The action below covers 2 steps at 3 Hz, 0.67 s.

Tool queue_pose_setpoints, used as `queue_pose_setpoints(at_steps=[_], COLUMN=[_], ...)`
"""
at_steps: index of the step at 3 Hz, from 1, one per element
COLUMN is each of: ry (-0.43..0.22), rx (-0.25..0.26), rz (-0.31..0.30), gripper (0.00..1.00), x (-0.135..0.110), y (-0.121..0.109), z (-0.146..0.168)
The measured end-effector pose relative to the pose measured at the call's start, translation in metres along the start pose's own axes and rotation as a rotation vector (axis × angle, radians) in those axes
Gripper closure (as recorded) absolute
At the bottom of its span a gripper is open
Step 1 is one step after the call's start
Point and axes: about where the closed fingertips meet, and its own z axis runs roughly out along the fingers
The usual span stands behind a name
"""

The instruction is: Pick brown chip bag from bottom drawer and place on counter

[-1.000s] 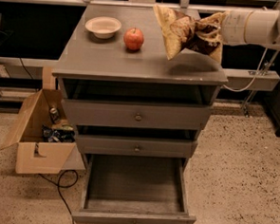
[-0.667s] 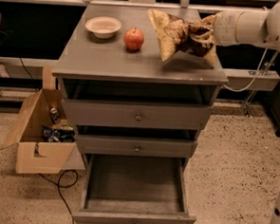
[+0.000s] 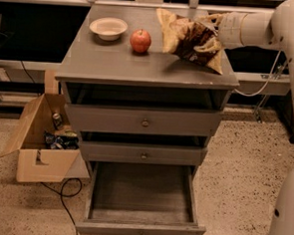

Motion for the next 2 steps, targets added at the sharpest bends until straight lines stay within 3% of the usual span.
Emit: queue_pose_setpoints(at_steps=[1,2], ry=[-0.019,-0.051], rx=[0.034,0.124], rz=[0.000,-0.006], gripper=[0.00,0.00], x=[-0.005,-0.013], y=[-0.009,-0.034], z=[-0.004,-0.031])
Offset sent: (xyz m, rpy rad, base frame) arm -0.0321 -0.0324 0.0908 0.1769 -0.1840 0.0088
